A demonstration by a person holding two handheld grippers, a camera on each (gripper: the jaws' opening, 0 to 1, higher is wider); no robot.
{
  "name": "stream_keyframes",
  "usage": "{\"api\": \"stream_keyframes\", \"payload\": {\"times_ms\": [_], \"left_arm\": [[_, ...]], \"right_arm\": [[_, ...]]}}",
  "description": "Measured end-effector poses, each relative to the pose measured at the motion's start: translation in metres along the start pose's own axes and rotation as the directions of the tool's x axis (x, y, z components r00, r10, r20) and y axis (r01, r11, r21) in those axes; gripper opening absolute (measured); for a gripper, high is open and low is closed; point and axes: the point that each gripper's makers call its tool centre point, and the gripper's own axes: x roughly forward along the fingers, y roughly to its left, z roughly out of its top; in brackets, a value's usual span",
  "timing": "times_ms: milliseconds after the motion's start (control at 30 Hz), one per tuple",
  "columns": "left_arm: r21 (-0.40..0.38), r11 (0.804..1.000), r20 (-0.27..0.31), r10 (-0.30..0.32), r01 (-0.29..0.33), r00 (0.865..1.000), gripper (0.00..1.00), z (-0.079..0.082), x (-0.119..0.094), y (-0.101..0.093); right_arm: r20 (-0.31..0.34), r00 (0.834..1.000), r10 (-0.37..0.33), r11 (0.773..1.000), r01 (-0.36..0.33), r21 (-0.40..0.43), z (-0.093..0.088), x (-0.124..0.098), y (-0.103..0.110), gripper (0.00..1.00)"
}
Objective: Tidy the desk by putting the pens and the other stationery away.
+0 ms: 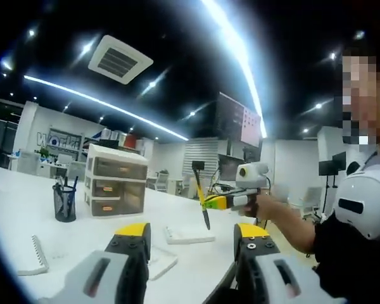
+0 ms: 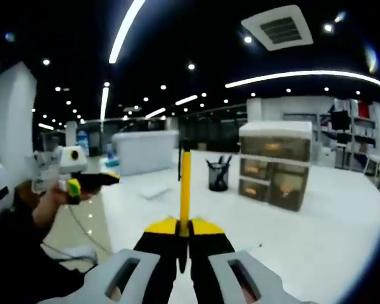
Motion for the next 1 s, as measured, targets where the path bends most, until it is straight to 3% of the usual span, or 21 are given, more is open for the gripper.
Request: {"api": "stream_keyframes", "payload": {"times_ms": [267, 433, 767, 1000], "left_arm": [[0.005, 0.999, -0.003, -0.036, 0.036, 0.999, 0.50, 0.000, 0.023, -0.012], [0.005, 0.999, -0.001, -0.053, 0.053, 0.999, 0.50, 0.000, 0.033, -0.017], [-0.001, 0.997, -0.027, -0.074, 0.074, 0.997, 0.49, -0.013, 0.047, -0.022], [-0.007, 0.997, -0.047, -0.082, 0.081, 0.996, 0.43, -0.022, 0.053, -0.024]], "right_arm": [[0.091, 0.995, -0.029, 0.996, 0.037, -0.082, -0.009, 0.012, 0.040, 0.04], [0.124, 0.992, -0.029, 0.996, 0.040, -0.085, -0.018, 0.018, 0.058, 0.04], [0.149, 0.989, -0.008, 0.998, 0.018, -0.065, -0.033, 0.024, 0.077, 0.04], [0.126, 0.992, 0.010, 0.997, 0.001, -0.081, -0.042, 0.033, 0.089, 0.04]]}}
